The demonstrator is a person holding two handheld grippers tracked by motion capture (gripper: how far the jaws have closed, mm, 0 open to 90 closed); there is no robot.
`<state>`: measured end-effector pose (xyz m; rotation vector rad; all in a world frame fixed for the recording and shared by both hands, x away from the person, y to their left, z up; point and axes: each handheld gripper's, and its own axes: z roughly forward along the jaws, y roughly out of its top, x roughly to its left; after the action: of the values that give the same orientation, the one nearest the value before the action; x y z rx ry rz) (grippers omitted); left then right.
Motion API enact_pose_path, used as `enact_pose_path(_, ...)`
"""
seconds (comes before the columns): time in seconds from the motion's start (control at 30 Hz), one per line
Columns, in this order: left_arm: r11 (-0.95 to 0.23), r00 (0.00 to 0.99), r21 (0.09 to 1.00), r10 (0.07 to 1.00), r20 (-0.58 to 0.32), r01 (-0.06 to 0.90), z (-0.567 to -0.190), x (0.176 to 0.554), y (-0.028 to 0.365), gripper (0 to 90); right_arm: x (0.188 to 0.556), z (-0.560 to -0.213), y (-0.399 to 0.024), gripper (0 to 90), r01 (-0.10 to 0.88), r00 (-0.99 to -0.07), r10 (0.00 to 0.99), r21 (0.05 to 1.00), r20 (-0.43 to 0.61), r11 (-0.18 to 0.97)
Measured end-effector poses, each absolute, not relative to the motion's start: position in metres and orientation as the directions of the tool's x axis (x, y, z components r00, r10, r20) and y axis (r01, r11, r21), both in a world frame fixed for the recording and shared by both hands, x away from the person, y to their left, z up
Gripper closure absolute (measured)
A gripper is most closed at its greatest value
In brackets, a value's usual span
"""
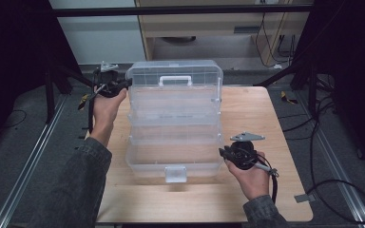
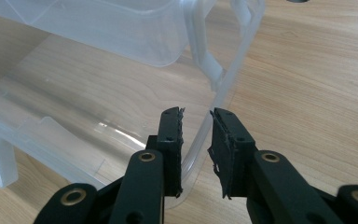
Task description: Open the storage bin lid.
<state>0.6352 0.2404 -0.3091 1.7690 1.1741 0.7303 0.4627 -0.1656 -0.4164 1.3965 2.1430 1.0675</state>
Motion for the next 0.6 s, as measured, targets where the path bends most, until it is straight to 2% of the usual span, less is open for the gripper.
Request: enact_pose_path(0.6,-0.177,0.381,0.881,0.925,-0.004,0.440,-0.311,0.647,0.240,77.4,0.463,-0.416,-0.166,73.2,0.615,-0.443,0.891,0.756,0.097,0.223)
